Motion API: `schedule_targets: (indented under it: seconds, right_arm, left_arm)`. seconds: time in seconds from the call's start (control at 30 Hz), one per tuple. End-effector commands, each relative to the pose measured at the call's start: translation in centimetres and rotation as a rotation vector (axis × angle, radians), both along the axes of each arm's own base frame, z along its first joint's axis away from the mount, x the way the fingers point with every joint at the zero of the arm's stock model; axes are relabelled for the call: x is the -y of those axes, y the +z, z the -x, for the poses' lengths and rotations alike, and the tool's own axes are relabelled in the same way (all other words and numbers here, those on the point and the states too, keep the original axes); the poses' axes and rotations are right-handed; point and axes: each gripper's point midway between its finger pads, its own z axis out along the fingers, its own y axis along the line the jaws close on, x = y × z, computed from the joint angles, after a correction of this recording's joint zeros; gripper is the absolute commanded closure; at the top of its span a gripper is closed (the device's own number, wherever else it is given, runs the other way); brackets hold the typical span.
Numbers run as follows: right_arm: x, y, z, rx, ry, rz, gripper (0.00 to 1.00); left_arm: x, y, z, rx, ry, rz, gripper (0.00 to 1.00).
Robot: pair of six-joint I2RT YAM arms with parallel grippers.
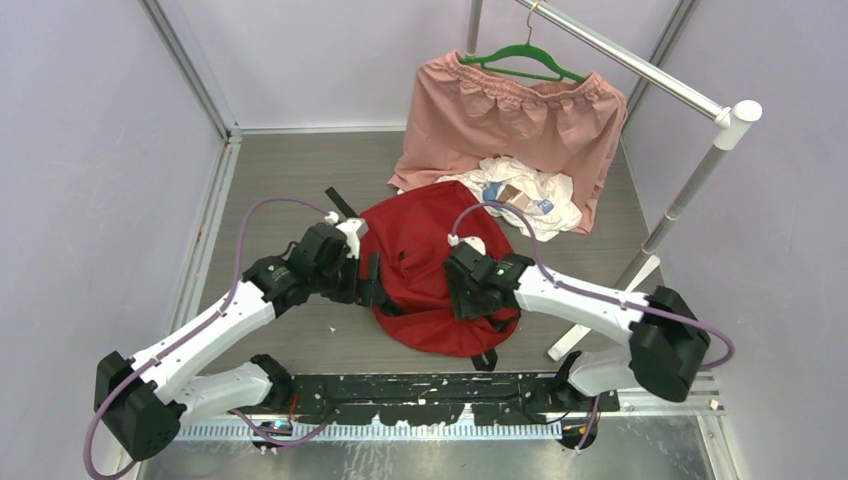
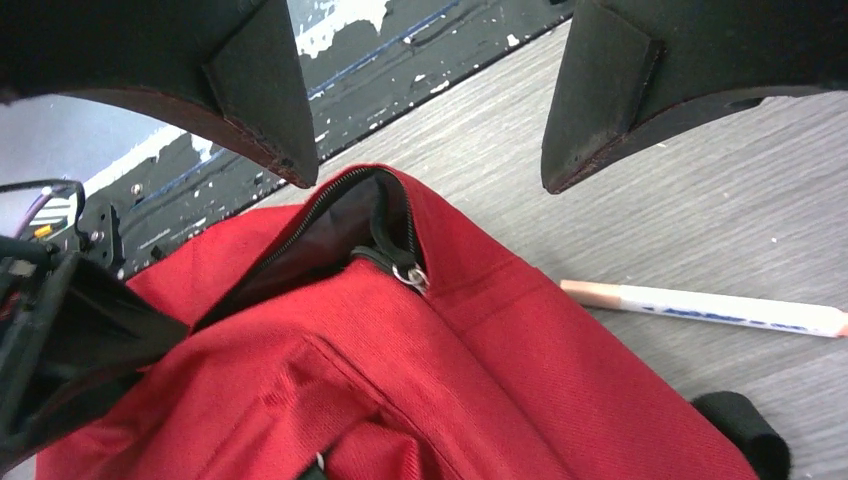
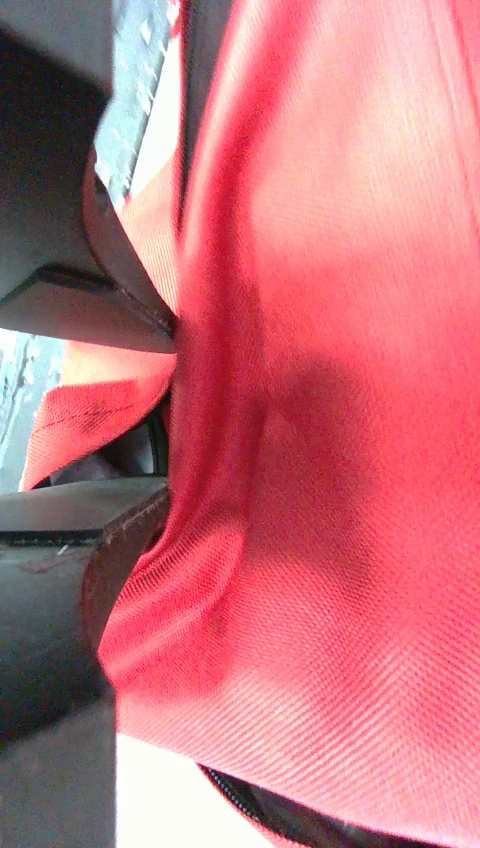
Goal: Pack the student bag
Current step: Zip the student bag at the center of the board.
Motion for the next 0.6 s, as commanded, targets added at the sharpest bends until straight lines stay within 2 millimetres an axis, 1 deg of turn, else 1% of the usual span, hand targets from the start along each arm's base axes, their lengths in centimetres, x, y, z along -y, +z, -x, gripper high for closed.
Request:
schedule_targets:
  seconds: [0.0, 0.1, 0.17, 0.23, 0.3, 0.37, 0.43, 0.47, 0.57]
  right_arm:
    - [-3.0, 5.7, 0.2, 0.129, 0.129, -0.25, 0.44]
    - [-4.8, 7.8, 3.1, 0.082, 0.218, -0.405, 0.41]
    - [-5.7, 8.5, 4.6, 0.05, 0.26, -0.462, 0.4]
    - [-6.8, 8.5, 6.4, 0.009, 0.31, -0.498, 0.39]
    - [-7.6, 7.7, 7.6, -0.017, 0.345, -0.487, 0.39]
    - [-7.5, 6.9, 7.5, -0.013, 0.326, -0.429, 0.39]
    - [-6.9, 7.0, 6.5, 0.032, 0.273, -0.394, 0.39]
    - [-6.2, 7.4, 5.3, 0.09, 0.234, -0.368, 0.39]
    - [-4.4, 8.6, 2.9, 0.212, 0.125, -0.335, 0.37]
  left_arm:
    - [0.5, 2.1, 0.3, 0.051, 0.024, 0.013, 0.19]
    - [0.6, 2.6, 0.8, 0.052, 0.048, 0.045, 0.21]
    - [0.7, 2.7, 1.1, 0.057, 0.051, 0.06, 0.22]
    - [1.0, 2.8, 1.3, 0.059, 0.051, 0.07, 0.23]
    - [1.3, 2.6, 1.4, 0.053, 0.045, 0.07, 0.24]
    - [1.4, 2.5, 1.4, 0.047, 0.042, 0.06, 0.24]
    - [1.6, 2.5, 1.3, 0.047, 0.042, 0.059, 0.25]
    - [1.7, 2.6, 1.3, 0.049, 0.041, 0.062, 0.25]
    - [1.8, 2.8, 1.3, 0.058, 0.043, 0.078, 0.25]
